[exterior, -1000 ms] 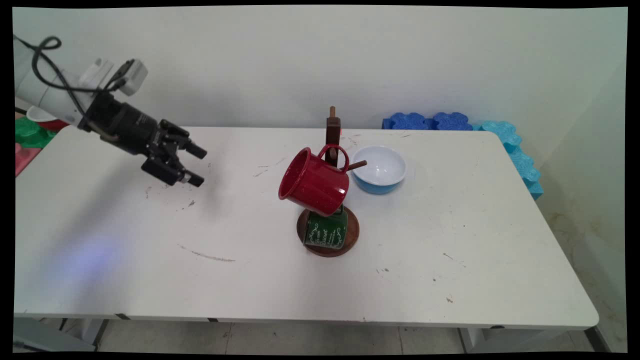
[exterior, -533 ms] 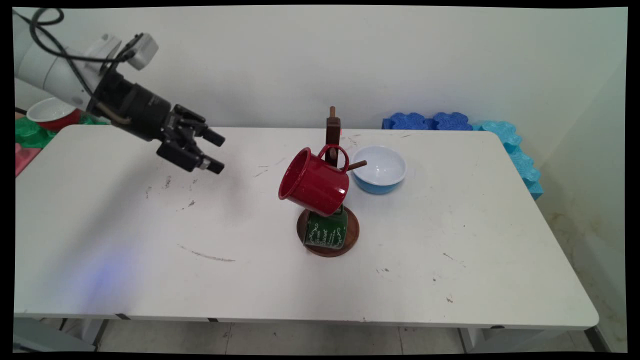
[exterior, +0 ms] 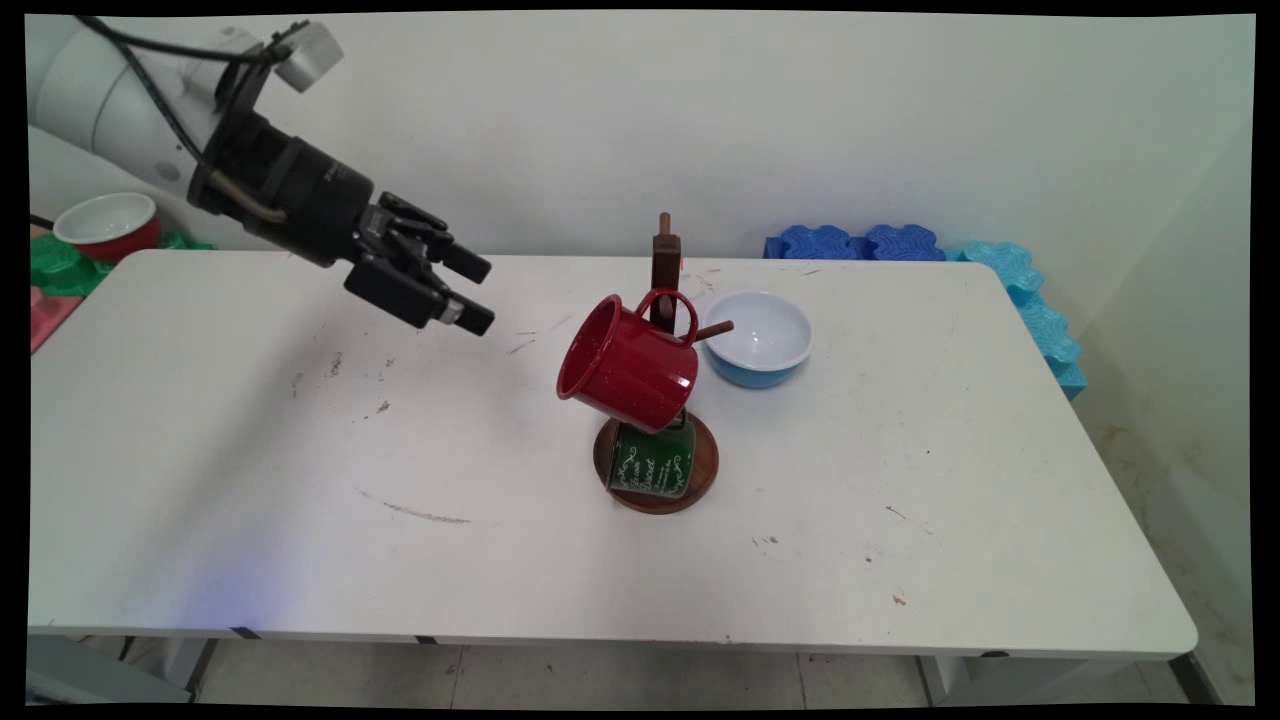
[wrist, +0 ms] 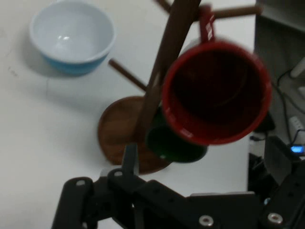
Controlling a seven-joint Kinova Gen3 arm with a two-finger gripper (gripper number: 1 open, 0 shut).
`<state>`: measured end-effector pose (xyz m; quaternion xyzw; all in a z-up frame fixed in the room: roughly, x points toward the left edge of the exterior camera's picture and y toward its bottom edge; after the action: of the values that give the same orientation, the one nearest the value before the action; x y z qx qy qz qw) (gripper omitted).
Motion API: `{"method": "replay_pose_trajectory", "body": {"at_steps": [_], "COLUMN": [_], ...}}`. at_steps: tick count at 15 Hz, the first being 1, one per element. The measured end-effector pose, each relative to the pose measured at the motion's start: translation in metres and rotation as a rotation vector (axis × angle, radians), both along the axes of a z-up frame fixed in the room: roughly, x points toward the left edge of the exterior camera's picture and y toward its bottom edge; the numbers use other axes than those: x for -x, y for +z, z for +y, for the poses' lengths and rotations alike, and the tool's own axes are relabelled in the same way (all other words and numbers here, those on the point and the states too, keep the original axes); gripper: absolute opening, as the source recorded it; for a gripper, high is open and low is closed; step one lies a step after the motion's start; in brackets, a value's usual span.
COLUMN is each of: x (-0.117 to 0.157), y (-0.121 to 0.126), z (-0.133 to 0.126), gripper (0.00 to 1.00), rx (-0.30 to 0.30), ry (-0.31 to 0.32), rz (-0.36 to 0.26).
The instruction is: Pick up the red mug from the rack
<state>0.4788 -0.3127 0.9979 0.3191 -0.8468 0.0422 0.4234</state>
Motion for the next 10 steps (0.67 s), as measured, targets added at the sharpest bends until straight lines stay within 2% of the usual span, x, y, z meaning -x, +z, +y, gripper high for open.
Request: {"method": "replay_pose_trajectory", "body": {"at_steps": [5,10], "x": [0.027,0.045], "y": [0.018,0.024], "z": [0.006,0.011], "gripper": [1.0,1.0], "rx": [-0.039,-0.067], "ry": [0.02,0.037], "rz": [0.046,0.071]}}
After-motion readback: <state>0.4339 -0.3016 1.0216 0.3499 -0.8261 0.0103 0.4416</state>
